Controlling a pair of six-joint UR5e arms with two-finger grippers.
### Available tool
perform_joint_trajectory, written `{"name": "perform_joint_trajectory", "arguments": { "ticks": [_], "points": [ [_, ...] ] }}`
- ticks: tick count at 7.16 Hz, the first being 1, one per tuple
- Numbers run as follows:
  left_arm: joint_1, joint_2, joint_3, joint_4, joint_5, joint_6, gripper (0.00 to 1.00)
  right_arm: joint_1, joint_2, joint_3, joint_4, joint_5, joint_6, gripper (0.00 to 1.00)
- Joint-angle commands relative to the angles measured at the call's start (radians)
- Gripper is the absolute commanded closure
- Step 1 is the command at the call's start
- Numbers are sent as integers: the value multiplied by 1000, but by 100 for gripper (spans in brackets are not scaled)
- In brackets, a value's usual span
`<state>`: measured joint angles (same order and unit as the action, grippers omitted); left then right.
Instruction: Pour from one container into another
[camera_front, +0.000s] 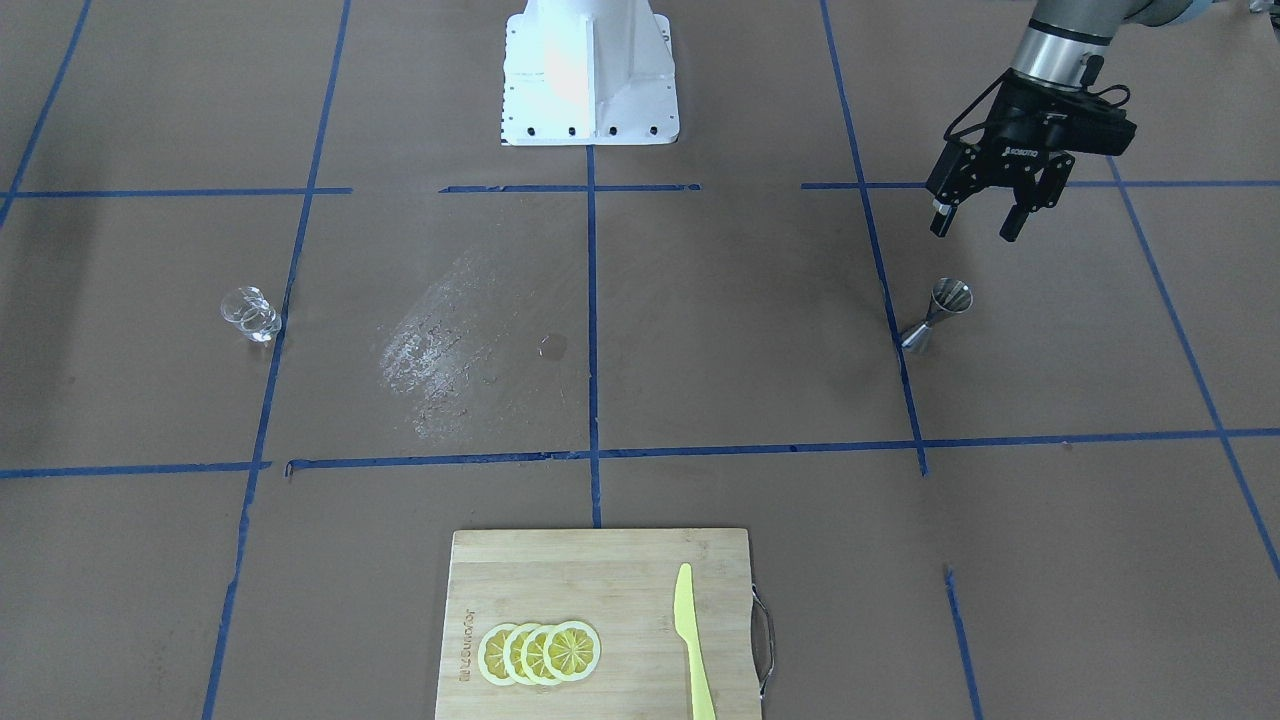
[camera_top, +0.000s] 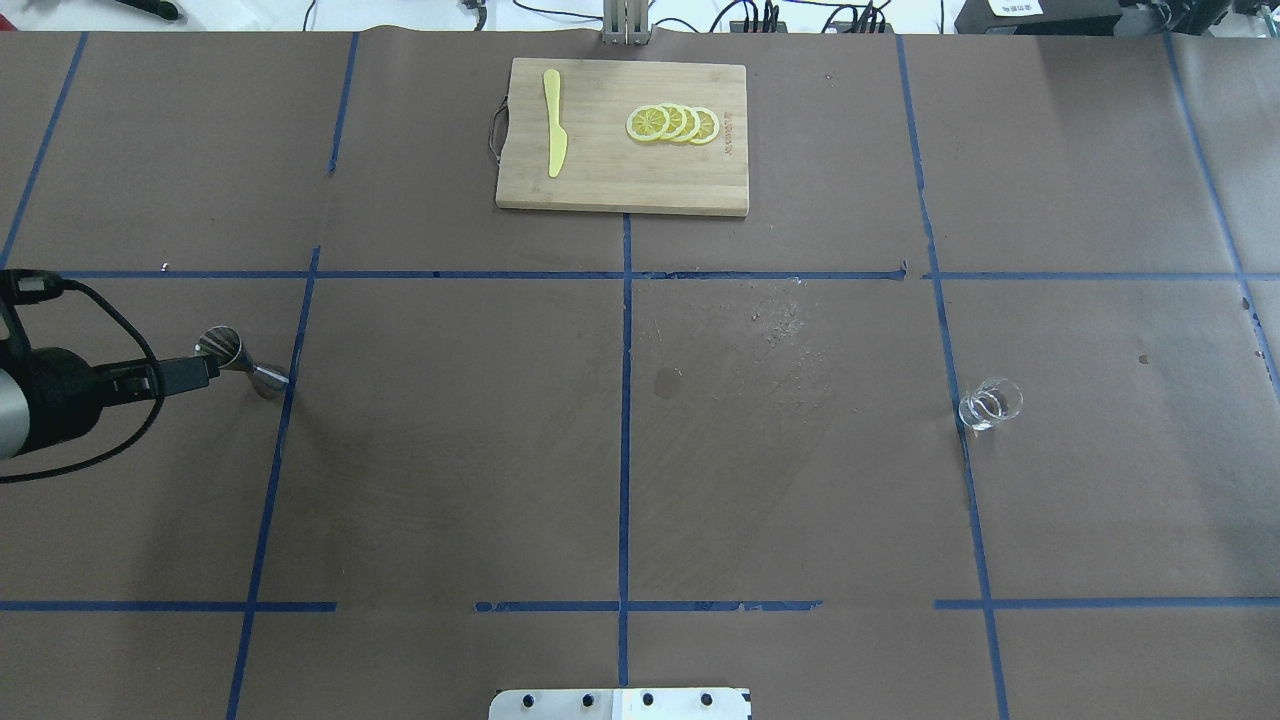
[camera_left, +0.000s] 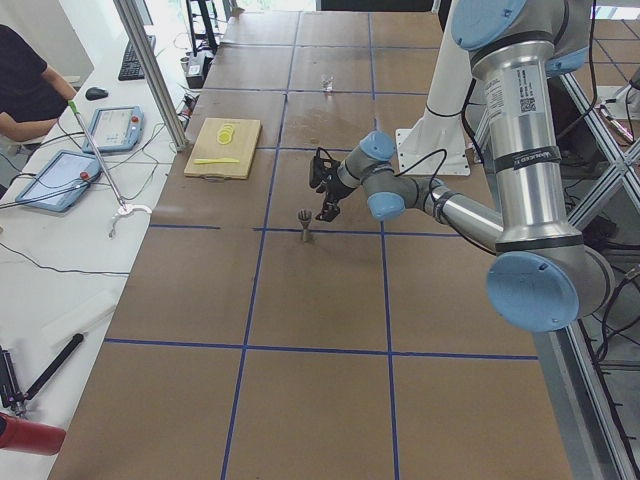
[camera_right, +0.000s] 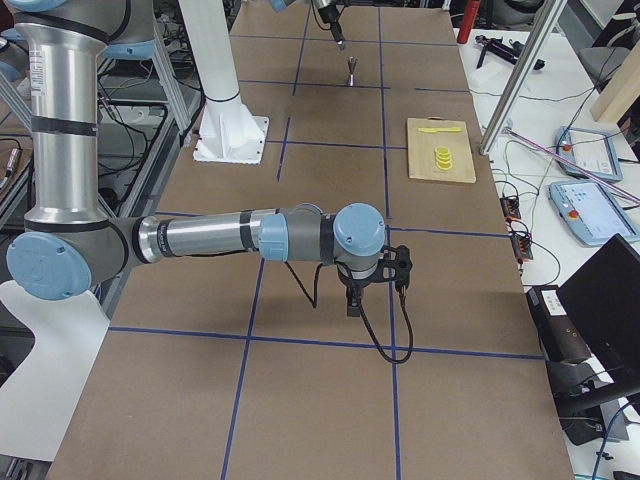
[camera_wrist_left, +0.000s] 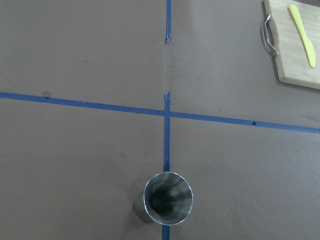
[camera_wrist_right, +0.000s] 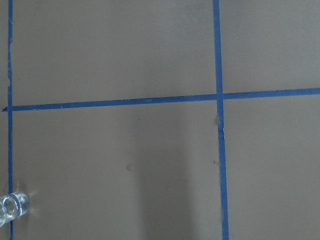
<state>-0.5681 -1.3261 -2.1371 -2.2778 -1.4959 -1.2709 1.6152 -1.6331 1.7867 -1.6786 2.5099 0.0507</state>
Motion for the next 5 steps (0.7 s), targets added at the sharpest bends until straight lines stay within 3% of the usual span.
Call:
{"name": "perform_joint_trajectory", "arguments": {
  "ticks": [1, 4, 5],
  "points": [
    [125, 2, 5, 55, 186, -27, 0, -1, 7, 5, 0, 1, 0, 0],
    [218, -25, 98, 57, 449, -117, 2, 0, 7, 11, 0, 1, 1, 0],
    [220, -91, 158, 58, 498, -131, 3, 0, 9, 11, 2, 1, 1, 0]
  ]
}}
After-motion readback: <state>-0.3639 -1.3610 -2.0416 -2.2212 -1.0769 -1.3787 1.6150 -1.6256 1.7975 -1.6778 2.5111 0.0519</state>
